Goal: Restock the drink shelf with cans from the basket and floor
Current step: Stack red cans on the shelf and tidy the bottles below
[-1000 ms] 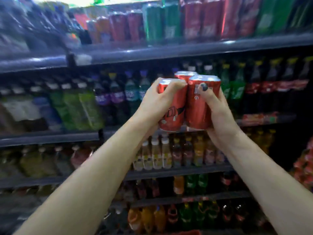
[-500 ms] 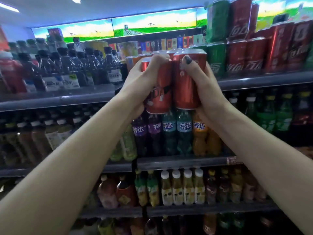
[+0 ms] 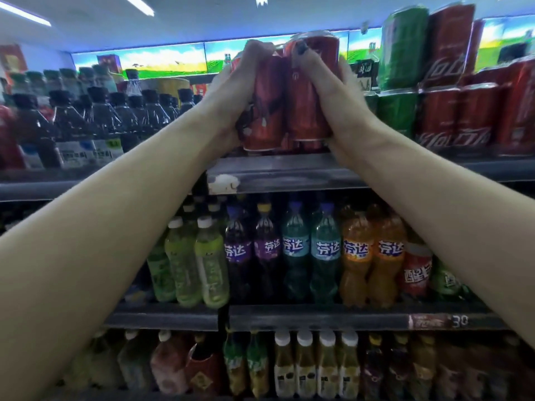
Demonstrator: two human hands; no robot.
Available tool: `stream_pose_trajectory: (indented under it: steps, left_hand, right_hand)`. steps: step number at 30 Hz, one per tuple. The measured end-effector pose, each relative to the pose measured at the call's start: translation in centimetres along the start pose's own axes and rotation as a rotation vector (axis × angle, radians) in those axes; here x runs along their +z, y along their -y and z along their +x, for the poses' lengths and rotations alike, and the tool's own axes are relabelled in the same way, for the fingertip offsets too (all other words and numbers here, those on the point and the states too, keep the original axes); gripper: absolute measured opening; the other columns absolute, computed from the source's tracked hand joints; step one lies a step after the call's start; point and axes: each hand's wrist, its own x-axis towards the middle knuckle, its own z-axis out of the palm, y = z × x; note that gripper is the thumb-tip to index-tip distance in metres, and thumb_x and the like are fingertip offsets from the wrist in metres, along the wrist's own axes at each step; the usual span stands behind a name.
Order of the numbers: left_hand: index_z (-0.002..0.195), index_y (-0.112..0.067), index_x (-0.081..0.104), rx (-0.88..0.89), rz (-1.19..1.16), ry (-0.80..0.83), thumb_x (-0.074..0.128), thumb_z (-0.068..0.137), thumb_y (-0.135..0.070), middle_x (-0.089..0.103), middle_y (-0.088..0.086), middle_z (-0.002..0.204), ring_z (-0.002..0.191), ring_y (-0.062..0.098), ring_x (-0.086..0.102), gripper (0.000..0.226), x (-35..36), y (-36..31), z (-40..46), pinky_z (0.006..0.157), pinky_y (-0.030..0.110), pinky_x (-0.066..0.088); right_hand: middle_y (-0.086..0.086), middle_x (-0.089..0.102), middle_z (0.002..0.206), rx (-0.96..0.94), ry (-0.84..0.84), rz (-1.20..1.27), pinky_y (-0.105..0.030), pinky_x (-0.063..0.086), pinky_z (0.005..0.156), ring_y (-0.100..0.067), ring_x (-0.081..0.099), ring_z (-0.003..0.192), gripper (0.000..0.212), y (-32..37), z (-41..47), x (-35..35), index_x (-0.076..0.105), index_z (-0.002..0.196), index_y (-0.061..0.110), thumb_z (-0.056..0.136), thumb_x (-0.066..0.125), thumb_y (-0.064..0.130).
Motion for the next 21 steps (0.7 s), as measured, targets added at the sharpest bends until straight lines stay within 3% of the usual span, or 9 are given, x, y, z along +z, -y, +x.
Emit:
stream_pose_trajectory:
  steps: [4,7,9,12,15,19,21]
  left_hand:
    - [0.129,-0.002,0.068,0.004,-0.028,0.011,0.063,0.087,-0.055,0.071,0.026,0.125,0.111,0.043,0.073,0.067,-2.5,1.2,1.6,0.096,0.063,0.057]
    - [0.127,-0.003,0.07,-0.024,-0.04,0.014,0.069,0.076,-0.059,0.068,0.029,0.129,0.116,0.047,0.069,0.075,-4.4,2.5,3.1,0.099,0.069,0.053]
    - [0.111,-0.004,0.073,-0.017,-0.003,0.026,0.069,0.073,-0.06,0.071,0.027,0.121,0.109,0.045,0.071,0.068,-5.2,3.4,4.0,0.1,0.071,0.051]
    - [0.08,-0.022,0.07,-0.013,0.033,0.056,0.068,0.07,-0.058,0.068,0.011,0.088,0.083,0.029,0.065,0.038,-5.9,4.5,4.8,0.089,0.055,0.057]
    - [0.089,-0.022,0.069,-0.02,0.038,0.092,0.063,0.079,-0.061,0.069,0.014,0.1,0.091,0.03,0.067,0.041,-6.5,5.6,5.5,0.095,0.058,0.056]
    - [0.083,-0.022,0.064,-0.013,0.02,0.116,0.056,0.094,-0.055,0.068,0.004,0.083,0.069,0.02,0.067,0.036,-6.5,6.2,5.5,0.068,0.035,0.059]
    - [0.084,-0.022,0.064,-0.029,-0.009,0.13,0.056,0.095,-0.054,0.066,0.004,0.083,0.07,0.021,0.065,0.035,-6.5,6.6,5.5,0.072,0.035,0.055]
  right_hand:
    - [-0.008,0.073,0.119,0.02,-0.02,-0.061,-0.051,0.063,0.083,-0.027,0.076,0.102,0.065,-1.6,2.0,2.2,0.061,0.124,0.025,0.073,0.084,0.058]
    - [-0.008,0.072,0.12,0.04,-0.021,-0.086,-0.05,0.064,0.08,-0.028,0.076,0.102,0.064,-3.1,3.0,3.3,0.06,0.124,0.025,0.075,0.083,0.059]
    - [-0.011,0.069,0.123,0.035,-0.024,-0.101,-0.049,0.065,0.079,-0.027,0.076,0.103,0.062,-4.0,3.5,3.8,0.059,0.124,0.023,0.077,0.082,0.057]
    - [-0.011,0.069,0.123,0.033,-0.053,-0.15,-0.05,0.064,0.082,-0.025,0.076,0.101,0.06,-5.0,4.1,4.0,0.06,0.123,0.023,0.078,0.081,0.057]
    - [-0.003,0.075,0.115,0.05,-0.056,-0.195,-0.048,0.062,0.089,-0.021,0.076,0.101,0.065,-5.9,4.3,3.9,0.06,0.127,0.023,0.077,0.08,0.059]
    - [-0.009,0.076,0.115,0.082,-0.042,-0.187,-0.053,0.062,0.088,-0.027,0.076,0.101,0.078,-6.3,4.4,3.9,0.062,0.127,0.019,0.067,0.083,0.063]
    - [-0.01,0.075,0.116,0.114,-0.023,-0.189,-0.054,0.063,0.085,-0.029,0.077,0.1,0.08,-6.0,4.5,3.8,0.061,0.13,0.017,0.067,0.083,0.062]
